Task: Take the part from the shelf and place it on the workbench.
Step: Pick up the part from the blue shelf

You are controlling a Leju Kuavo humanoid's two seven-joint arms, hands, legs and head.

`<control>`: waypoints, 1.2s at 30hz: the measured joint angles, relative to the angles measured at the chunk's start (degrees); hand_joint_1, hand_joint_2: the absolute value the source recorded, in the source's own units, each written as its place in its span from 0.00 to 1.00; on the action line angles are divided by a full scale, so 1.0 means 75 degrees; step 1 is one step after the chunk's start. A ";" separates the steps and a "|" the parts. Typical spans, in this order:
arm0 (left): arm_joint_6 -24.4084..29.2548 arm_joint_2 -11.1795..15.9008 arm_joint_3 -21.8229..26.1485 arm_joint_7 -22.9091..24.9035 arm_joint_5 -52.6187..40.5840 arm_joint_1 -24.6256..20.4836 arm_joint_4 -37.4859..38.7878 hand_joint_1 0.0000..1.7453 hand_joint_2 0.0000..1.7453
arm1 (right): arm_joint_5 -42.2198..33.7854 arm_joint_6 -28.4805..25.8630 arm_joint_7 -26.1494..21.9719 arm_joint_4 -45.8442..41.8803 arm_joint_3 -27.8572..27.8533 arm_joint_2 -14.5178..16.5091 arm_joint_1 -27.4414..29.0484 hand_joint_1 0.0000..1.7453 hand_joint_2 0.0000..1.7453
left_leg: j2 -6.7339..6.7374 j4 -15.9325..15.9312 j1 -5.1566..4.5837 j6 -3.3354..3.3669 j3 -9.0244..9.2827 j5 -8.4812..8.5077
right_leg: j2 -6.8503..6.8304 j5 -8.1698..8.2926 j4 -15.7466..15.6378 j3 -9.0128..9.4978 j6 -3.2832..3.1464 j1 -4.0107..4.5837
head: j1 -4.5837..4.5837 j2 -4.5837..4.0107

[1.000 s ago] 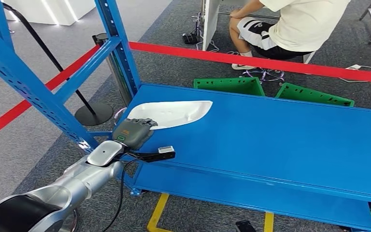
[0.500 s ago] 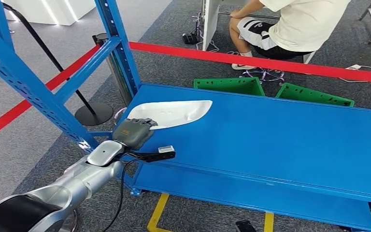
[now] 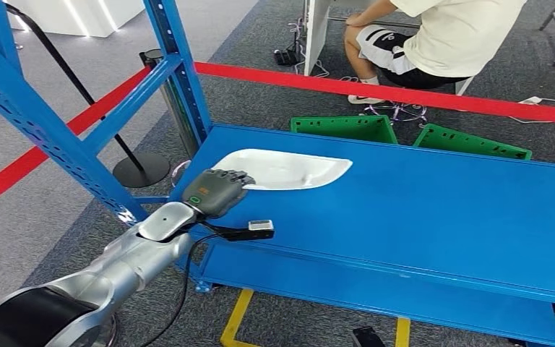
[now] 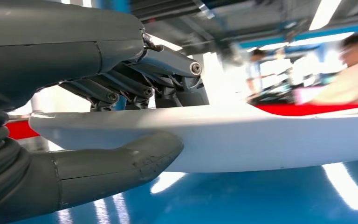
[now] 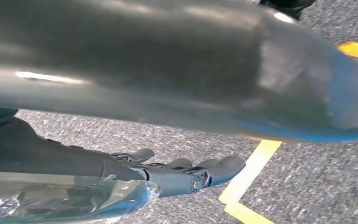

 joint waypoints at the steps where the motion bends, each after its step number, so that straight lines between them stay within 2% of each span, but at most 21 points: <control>1: -0.0020 -0.0080 -0.0054 -0.0029 0.0004 0.0008 -0.0051 0.75 1.00 | -0.0007 0.0001 0.0004 0.0000 -0.0001 0.0010 -0.0022 0.00 0.00 | 0.0001 0.0000 -0.0002 0.0001 0.0000 -0.0001 | 0.0003 0.0000 -0.0001 0.0001 0.0001 -0.0001 | 0.0001 0.0000; 6: -0.0045 -0.0322 -0.0342 -0.0078 0.0019 0.0174 -0.0202 0.63 1.00 | -0.0042 0.0003 0.0018 0.0000 -0.0001 0.0044 -0.0055 0.00 0.00 | 0.0005 0.0000 -0.0007 0.0005 0.0000 -0.0005 | 0.0015 0.0001 -0.0004 -0.0002 0.0001 -0.0004 | -0.0001 0.0000; 7: -0.0040 -0.0337 -0.0394 -0.0079 0.0037 0.0222 -0.0211 0.54 1.00 | -0.0045 0.0004 0.0018 0.0000 -0.0001 0.0044 -0.0054 0.00 0.00 | 0.0005 0.0000 -0.0007 0.0005 0.0000 -0.0005 | 0.0014 0.0001 -0.0004 -0.0003 0.0001 -0.0004 | -0.0001 0.0000; 9: -0.0031 -0.0343 -0.0474 -0.0079 0.0110 0.0296 -0.0213 0.27 1.00 | -0.0050 0.0004 0.0018 0.0000 -0.0001 0.0044 -0.0055 0.00 0.00 | 0.0005 0.0000 -0.0005 0.0005 0.0000 -0.0005 | 0.0012 0.0001 -0.0004 -0.0004 0.0001 -0.0003 | -0.0001 0.0000; 10: -0.0028 -0.0343 -0.0503 -0.0078 0.0176 0.0323 -0.0213 0.18 1.00 | -0.0050 0.0004 0.0019 0.0000 -0.0001 0.0044 -0.0055 0.00 0.00 | 0.0005 0.0000 -0.0004 0.0005 0.0000 -0.0005 | 0.0012 0.0000 -0.0004 -0.0004 0.0001 -0.0003 | -0.0001 0.0000; 11: -0.0026 -0.0343 -0.0525 -0.0077 0.0249 0.0340 -0.0213 0.13 1.00 | -0.0050 0.0004 0.0020 0.0000 -0.0001 0.0044 -0.0055 0.00 0.00 | 0.0004 0.0000 -0.0004 0.0005 0.0000 -0.0005 | 0.0011 0.0000 -0.0004 -0.0004 0.0001 -0.0002 | -0.0001 0.0000; 16: -0.0026 -0.0343 -0.0618 -0.0058 0.0559 0.0353 -0.0213 0.07 1.00 | -0.0050 0.0004 0.0042 0.0000 -0.0004 0.0044 -0.0056 0.00 0.00 | 0.0004 -0.0001 -0.0003 0.0005 0.0000 -0.0004 | 0.0011 0.0000 -0.0004 -0.0002 0.0001 0.0003 | -0.0001 0.0000; 22: -0.0039 -0.0343 -0.0660 -0.0056 0.0794 0.0357 -0.0213 0.07 1.00 | -0.0050 0.0004 0.0042 0.0000 -0.0003 0.0044 -0.0057 0.00 0.00 | 0.0004 -0.0001 -0.0004 0.0005 0.0000 -0.0004 | 0.0010 0.0000 -0.0004 0.0000 0.0001 0.0000 | 0.0001 0.0000; 27: -0.0042 -0.0342 -0.0672 -0.0048 0.0818 0.0361 -0.0213 0.00 1.00 | -0.0050 0.0004 0.0042 0.0000 -0.0003 0.0044 -0.0057 0.00 0.00 | 0.0004 -0.0001 -0.0004 0.0006 0.0000 -0.0004 | 0.0010 0.0000 -0.0004 0.0000 0.0001 -0.0001 | -0.0001 0.0000; 31: -0.0046 -0.0336 -0.0684 0.0088 0.0955 0.0381 -0.0213 0.00 1.00 | -0.0058 0.0004 0.0043 0.0000 -0.0004 0.0044 -0.0056 0.00 0.00 | 0.0004 -0.0001 -0.0004 0.0006 0.0000 -0.0004 | 0.0010 0.0000 -0.0004 0.0000 0.0001 -0.0001 | -0.0001 0.0000; 35: -0.0138 -0.0321 -0.0688 0.0288 0.1127 0.0404 -0.0213 0.00 0.00 | -0.0076 0.0003 0.0048 0.0000 -0.0004 0.0044 -0.0055 0.00 0.00 | 0.0004 -0.0001 -0.0004 0.0005 0.0000 -0.0004 | 0.0009 0.0000 -0.0004 -0.0001 0.0001 -0.0001 | -0.0001 0.0000; 36: -0.0167 -0.0317 -0.0688 0.0316 0.1166 0.0407 -0.0213 0.00 0.00 | -0.0077 0.0002 0.0050 0.0000 -0.0004 0.0044 -0.0055 0.00 0.00 | 0.0004 -0.0001 -0.0004 0.0005 0.0000 -0.0004 | 0.0009 0.0000 -0.0004 -0.0001 0.0001 -0.0001 | -0.0001 0.0000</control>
